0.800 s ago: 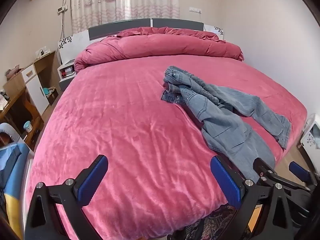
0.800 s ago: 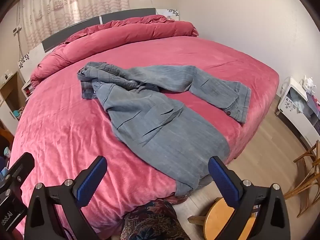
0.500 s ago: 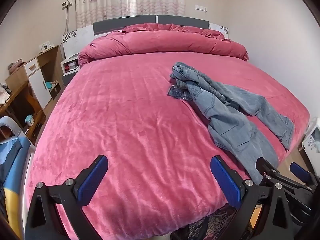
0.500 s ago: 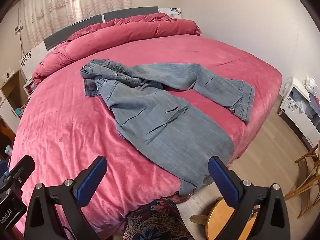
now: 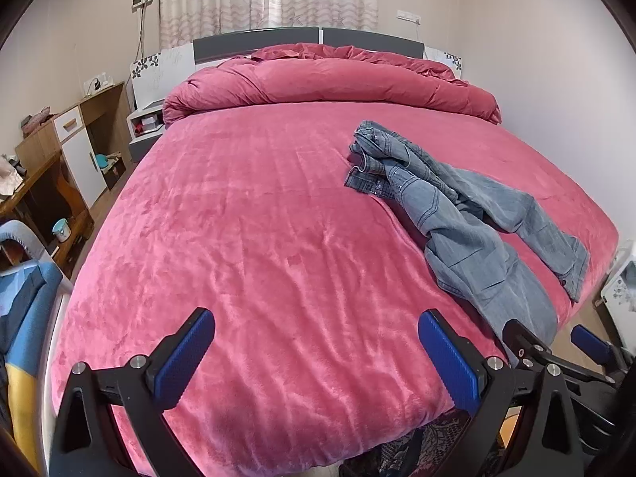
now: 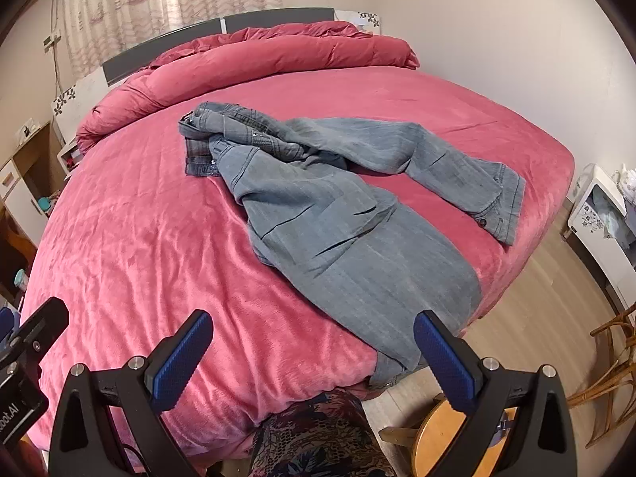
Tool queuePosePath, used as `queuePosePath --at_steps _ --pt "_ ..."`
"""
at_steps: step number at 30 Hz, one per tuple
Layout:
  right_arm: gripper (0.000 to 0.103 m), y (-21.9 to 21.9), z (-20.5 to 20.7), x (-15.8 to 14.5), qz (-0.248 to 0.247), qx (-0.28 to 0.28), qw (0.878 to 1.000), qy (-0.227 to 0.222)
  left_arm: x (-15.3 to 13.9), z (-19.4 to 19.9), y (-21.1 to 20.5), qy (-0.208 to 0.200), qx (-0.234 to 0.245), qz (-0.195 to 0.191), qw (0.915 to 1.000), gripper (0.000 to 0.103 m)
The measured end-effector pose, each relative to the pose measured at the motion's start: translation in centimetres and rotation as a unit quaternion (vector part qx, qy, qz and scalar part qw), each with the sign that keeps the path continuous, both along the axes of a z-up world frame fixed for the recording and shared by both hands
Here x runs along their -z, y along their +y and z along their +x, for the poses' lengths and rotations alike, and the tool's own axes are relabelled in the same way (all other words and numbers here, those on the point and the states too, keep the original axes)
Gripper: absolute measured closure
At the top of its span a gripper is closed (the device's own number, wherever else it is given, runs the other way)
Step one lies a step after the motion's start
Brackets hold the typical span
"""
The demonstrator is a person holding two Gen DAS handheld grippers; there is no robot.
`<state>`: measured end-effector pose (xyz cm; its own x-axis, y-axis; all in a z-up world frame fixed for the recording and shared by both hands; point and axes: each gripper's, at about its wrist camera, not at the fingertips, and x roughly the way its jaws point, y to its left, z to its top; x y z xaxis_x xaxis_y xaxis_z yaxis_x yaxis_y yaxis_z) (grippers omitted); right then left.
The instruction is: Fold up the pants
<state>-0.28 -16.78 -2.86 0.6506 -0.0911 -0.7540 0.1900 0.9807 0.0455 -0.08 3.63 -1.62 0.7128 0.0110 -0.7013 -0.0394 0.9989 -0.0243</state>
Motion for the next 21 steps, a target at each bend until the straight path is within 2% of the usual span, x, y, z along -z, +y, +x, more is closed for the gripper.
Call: queuePosePath --at_steps 21 --pt "0.0 0.19 -0.01 0.29 -0.002 -0.007 1.0 0.003 0.53 -0.05 0.47 0.011 -0.007 -0.011 0.9998 0.0"
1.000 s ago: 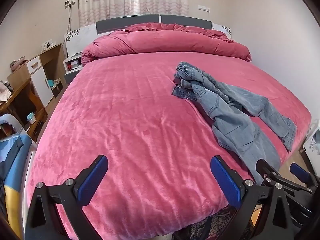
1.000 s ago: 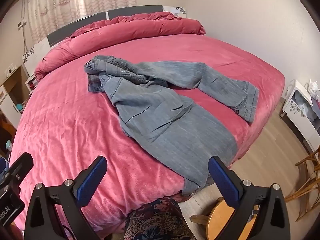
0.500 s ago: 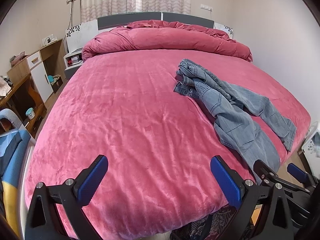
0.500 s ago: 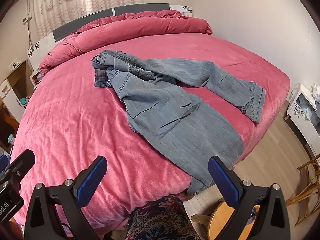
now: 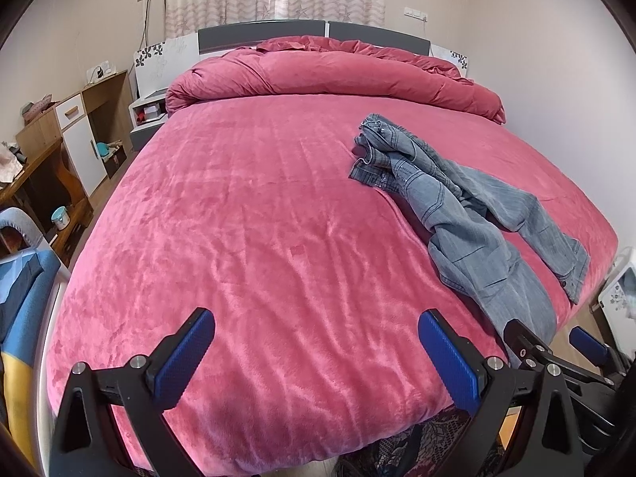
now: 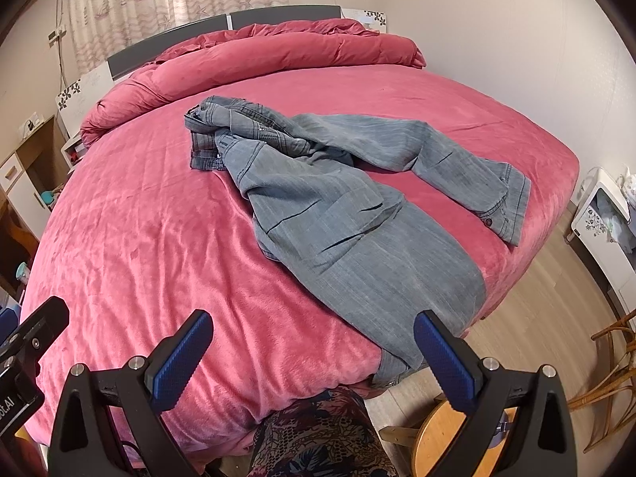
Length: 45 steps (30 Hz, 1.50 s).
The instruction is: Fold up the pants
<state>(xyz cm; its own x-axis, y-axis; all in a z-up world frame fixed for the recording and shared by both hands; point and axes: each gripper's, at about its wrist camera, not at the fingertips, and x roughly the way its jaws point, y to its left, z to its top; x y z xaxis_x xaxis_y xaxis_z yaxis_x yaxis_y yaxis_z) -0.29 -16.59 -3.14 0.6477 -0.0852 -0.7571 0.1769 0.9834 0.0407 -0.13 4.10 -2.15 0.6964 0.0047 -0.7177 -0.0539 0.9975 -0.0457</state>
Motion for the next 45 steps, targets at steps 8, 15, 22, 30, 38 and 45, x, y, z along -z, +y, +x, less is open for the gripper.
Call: queuePosePath --at_steps 8,15,22,30,38,45 --pt "0.0 -0.1 0.1 0.1 -0.002 0.001 1.0 0.0 0.1 0.2 -0.2 0.003 0.003 0.001 1.0 0.0" --pt "0.001 -0.2 0.3 0.5 0.001 0.001 1.0 0.005 0.4 0.5 -0.3 0.011 0.003 -0.002 0.9999 0.0" --pt "0.001 -0.4 0.5 0.8 0.004 0.003 1.0 0.01 0.8 0.7 -0.4 0.017 0.006 -0.003 0.9998 0.0" --pt "0.002 -0.9 0.8 1.2 0.0 0.005 1.0 0.012 1.3 1.2 -0.7 0.029 0.012 -0.006 0.9995 0.0" --pt "0.009 -1.8 1.6 2.0 0.017 -0.005 1.0 0.019 2.3 1.9 -0.5 0.048 0.033 -0.045 0.9973 0.0" --pt "0.071 -4.7 5.0 3.9 0.063 -0.035 0.995 0.068 4.2 6.5 0.1 0.133 0.066 -0.106 0.9831 0.023"
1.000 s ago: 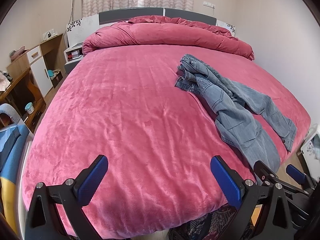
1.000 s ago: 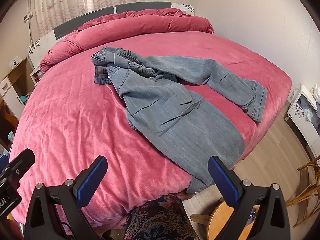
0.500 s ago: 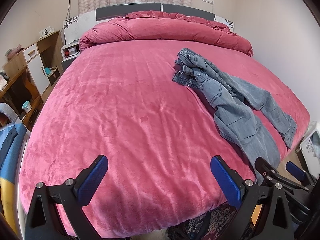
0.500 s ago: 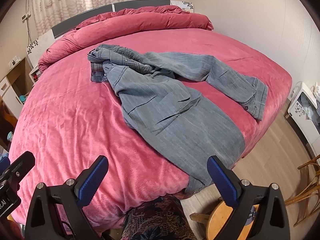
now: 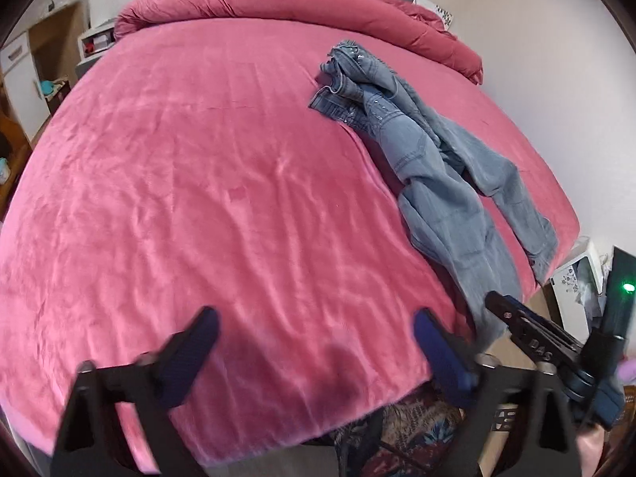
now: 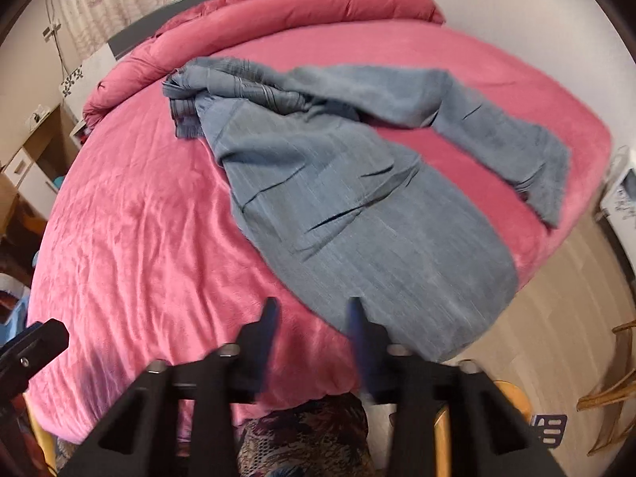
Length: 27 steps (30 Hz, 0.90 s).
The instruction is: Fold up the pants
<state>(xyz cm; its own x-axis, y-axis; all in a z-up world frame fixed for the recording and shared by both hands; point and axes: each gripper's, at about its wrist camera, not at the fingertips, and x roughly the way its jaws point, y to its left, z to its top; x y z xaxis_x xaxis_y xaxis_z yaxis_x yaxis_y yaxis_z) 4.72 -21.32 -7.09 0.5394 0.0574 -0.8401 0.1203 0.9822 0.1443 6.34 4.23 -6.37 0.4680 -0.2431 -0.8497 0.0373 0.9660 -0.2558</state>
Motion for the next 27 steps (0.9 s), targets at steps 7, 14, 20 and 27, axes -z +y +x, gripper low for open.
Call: queuePosePath --at_steps 7,14,20,27 --pt "0.07 -2.5 2.2 -0.3 0.026 0.009 1.0 -0.013 -1.0 6.7 0.2 0.016 0.017 -0.033 0.9992 0.044" --pt "0.069 -4.3 4.1 0.1 0.036 0.018 0.999 -0.015 -3.5 15.3 -0.4 -0.016 0.031 -0.066 0.9972 0.054" --pt "0.069 -6.8 6.4 0.3 0.046 0.035 0.998 -0.02 -4.6 23.6 -0.8 -0.006 0.018 -0.084 0.9963 0.034" --pt "0.062 -11.5 9.5 -1.5 0.039 0.055 0.996 -0.054 -3.8 32.8 -2.1 0.028 0.035 -0.104 0.9936 0.024"
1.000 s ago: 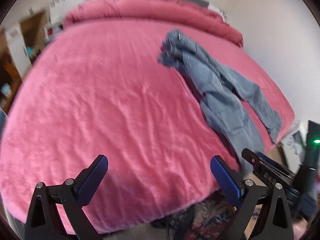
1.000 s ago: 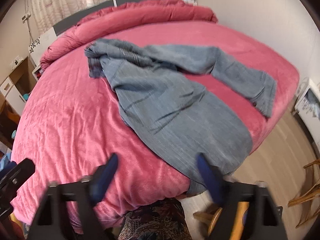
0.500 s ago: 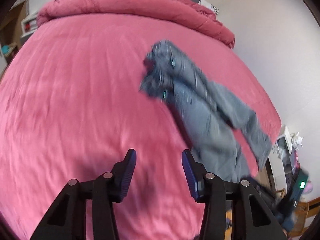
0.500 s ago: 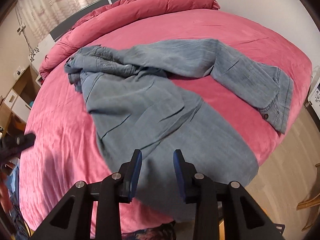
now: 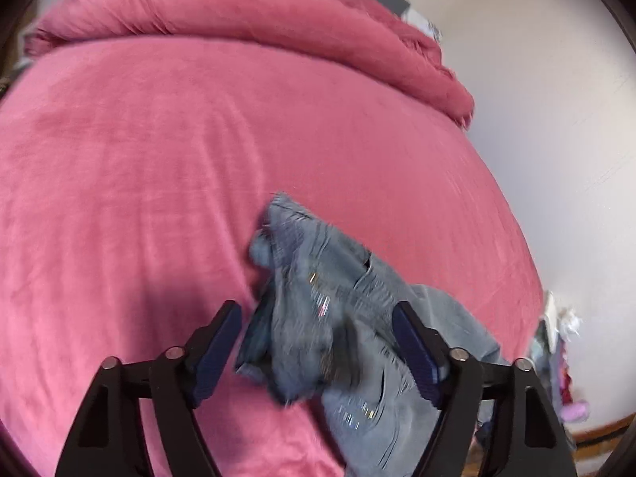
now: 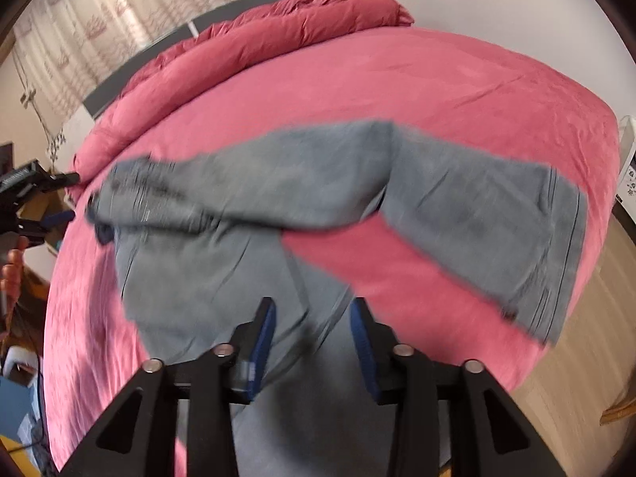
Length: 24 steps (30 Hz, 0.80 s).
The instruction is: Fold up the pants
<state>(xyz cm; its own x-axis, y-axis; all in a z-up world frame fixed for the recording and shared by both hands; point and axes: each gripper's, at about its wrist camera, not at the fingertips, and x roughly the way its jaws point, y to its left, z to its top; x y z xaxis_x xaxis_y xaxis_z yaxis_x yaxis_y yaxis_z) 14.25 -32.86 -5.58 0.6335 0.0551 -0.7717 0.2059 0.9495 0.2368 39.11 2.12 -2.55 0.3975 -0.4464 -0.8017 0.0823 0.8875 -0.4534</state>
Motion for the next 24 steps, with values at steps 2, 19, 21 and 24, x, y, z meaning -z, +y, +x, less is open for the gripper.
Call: queuePosePath --at_steps 2,19,21,24 --pt "0.061 -1.3 1.0 -0.5 -0.028 0.002 1.0 -0.006 1.1 2.1 -0.5 0.023 0.006 -0.011 0.9997 0.024" --pt "0.092 -6.1 10.9 2.5 -0.135 -0.063 0.987 0.061 -1.4 3.6 1.4 -0.045 0.054 -0.155 0.9855 0.096" --pt "0.096 -6.0 10.9 1.8 -0.134 -0.06 0.988 0.055 -3.2 1.8 3.2 -0.066 0.049 -0.182 0.9799 0.096" --pt "0.097 -4.9 10.3 -0.2 -0.136 -0.063 0.988 0.031 -5.8 -1.1 5.7 -0.095 0.036 -0.2 0.9744 0.097"
